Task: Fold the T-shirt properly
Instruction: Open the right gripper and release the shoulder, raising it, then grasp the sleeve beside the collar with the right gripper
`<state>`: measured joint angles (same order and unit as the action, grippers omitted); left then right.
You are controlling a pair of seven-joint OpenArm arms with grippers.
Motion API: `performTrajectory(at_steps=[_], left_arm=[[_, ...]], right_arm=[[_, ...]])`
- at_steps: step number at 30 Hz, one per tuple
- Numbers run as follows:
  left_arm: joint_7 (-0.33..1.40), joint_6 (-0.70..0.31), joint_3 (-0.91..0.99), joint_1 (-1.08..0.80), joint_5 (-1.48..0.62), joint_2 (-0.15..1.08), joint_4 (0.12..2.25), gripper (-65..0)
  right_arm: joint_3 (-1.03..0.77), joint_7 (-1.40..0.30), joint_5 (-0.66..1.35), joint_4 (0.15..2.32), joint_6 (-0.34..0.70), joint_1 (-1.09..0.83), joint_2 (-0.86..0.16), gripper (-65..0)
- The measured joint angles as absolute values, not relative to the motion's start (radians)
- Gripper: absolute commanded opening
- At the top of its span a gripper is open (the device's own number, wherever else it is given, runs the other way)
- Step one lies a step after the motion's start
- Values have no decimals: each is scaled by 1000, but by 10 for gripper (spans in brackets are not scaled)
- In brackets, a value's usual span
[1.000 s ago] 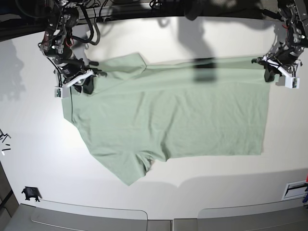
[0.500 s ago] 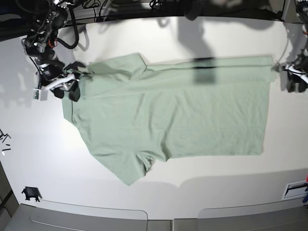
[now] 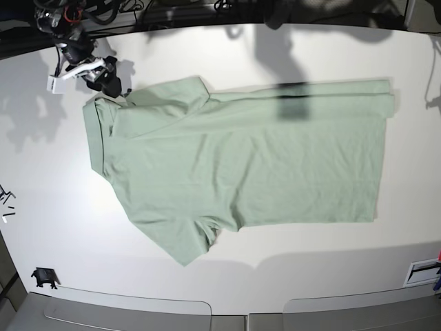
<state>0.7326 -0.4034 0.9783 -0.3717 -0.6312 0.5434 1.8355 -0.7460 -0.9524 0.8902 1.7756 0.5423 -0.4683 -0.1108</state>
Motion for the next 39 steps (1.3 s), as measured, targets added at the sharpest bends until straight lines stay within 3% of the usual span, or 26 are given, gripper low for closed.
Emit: performTrajectory(at_steps=[6,15,26,30,39], left_arm=[[733,-403,978,-371,-632,538,1835,-403],[733,-403,978,-371,-632,538,1835,-402],[733,-403,978,-371,-632,538,1835,-403],[733,-403,978,-371,-632,538,1835,-402],[733,-403,978,-371,-632,538,1835,-403]], right_arm=[[-653,-831,732,1758,541,-465,-91,-287],[-518,-786,511,1744,466,-410,-91,-287],[-520,-777,459,1744,437,-402,-91,-287],[-519,-759,460,1744,437,-401,-91,-341],[-519,-741,445,1744,437,-401,-91,-341]])
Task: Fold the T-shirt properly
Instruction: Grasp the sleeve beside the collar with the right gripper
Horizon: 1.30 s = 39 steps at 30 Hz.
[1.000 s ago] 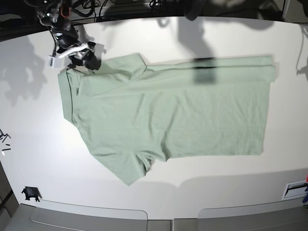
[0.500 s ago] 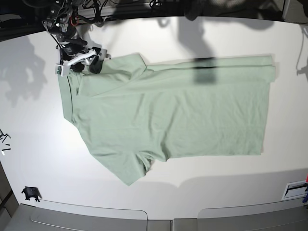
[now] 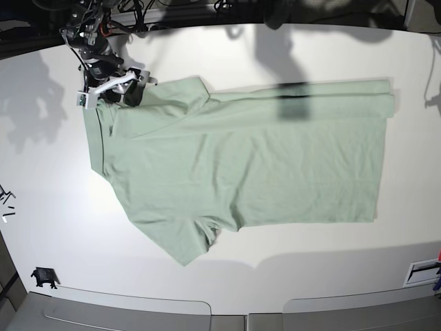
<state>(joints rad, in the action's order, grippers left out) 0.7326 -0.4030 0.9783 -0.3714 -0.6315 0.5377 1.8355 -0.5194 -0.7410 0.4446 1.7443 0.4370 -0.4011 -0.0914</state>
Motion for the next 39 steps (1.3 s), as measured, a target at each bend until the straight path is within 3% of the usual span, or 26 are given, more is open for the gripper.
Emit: performTrajectory(at_steps=[17,22,26,29,39], left_arm=[[725,-403,978,-371,-632,538,1835,-403],[725,-403,978,-371,-632,538,1835,-403],[725,-403,978,-371,-632,538,1835,-403],[725,-403,978,-371,-632,538,1835,-403],[725,-403,978,-371,-632,538,1835,-403]], right_arm=[[-483,-718,445,1650,445,-363,-94,-342],[-480,-742,448,1650,445,-364,-94,-469],[-480,-782,513,1650,445,-366,-94,-529],[-480,-810,554,1649,445,-366,-94,-649],[-480,-873,763,1646,569,-364,-94,-650]])
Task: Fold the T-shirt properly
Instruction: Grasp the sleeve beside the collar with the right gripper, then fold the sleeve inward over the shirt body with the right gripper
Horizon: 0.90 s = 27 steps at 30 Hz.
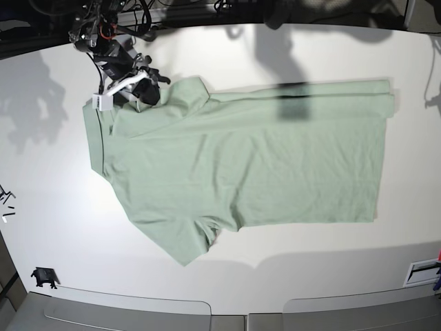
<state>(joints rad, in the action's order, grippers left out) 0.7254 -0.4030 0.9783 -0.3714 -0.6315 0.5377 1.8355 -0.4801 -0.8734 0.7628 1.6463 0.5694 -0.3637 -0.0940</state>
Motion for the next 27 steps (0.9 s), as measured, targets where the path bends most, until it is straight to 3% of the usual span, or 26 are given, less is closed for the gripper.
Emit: performTrajectory(at_steps=[3,8,18,27], left_arm=[[725,-403,978,-371,-632,538,1835,-403],[725,-403,978,-371,-632,538,1835,-403],[714,-403,978,-371,-632,538,1835,-403],[714,-403,978,-371,-632,538,1835,-403]], right_arm=[[-480,-877,846,1646,637,-347,-94,-650],[-480,-876,852,1646,662,-246,-89,-650],[-293,-733,512,1644,661,-119,-91,-650],[-196,-605,297,1643,529,-113,-77,-650]])
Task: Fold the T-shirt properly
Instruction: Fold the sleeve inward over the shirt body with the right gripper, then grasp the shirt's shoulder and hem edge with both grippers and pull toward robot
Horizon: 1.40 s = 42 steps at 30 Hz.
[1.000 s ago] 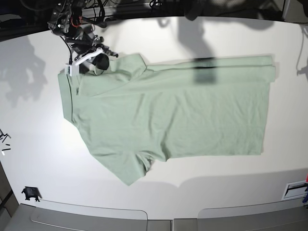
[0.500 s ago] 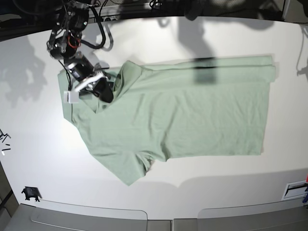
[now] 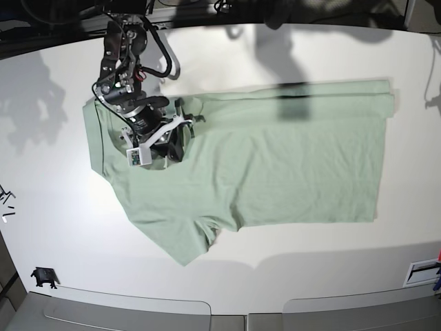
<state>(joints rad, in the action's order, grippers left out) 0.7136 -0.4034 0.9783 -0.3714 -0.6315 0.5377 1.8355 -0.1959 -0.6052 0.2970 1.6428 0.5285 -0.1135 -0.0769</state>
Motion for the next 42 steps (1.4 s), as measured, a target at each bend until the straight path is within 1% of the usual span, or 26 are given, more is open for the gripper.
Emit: performTrajectory(at_steps=[2,5,12,15,27,28,30,31,32,34,36,39,42], left_arm=[[714,-403,978,-371,-632,538,1835,-403],[712,-403,978,-371,-632,538,1835,-403],[709,-403,978,-371,-632,538,1835,-403],[709,-403,978,-371,-632,538,1835,-403],[710,-403,978,-371,-632,538,1835,-403],[709,-403,978,-371,-632,538,1835,-402],[710,-403,978,-371,-632,538,1835,-402],[714,-403,978,-371,-643,538,1835,-402],[727,-400,978,-371,-663,538,1835,-402],[774,-402,978,-371,-740,538,1835,-402],[801,-439,975,-371,-790,538,1835,-402],[813,-482,942,-380,-813,537,1835,-403],[809,-513,866,-409,-827,529,1835,-420]], right_arm=[[-196,-595,294,1642,500,-112,-71,-650],[-196,-569,295,1592,493,-87,-63,-650],[-197,-555,293,1329,488,57,-55,-650],[-197,-548,308,1251,482,110,-56,-650],[-197,-517,310,1232,482,204,-55,-650],[-197,-517,310,1232,485,210,-55,-634],[-197,-516,312,1232,485,217,-56,-458],[-197,-517,313,1232,485,217,-56,-396],[-197,-519,312,1232,485,216,-56,-361],[-197,-543,310,1232,485,216,-56,-355],[-197,-543,311,1232,485,216,-56,-355],[-213,-550,310,1251,486,215,-65,-355],[-268,-615,313,1313,490,215,-81,-356]])
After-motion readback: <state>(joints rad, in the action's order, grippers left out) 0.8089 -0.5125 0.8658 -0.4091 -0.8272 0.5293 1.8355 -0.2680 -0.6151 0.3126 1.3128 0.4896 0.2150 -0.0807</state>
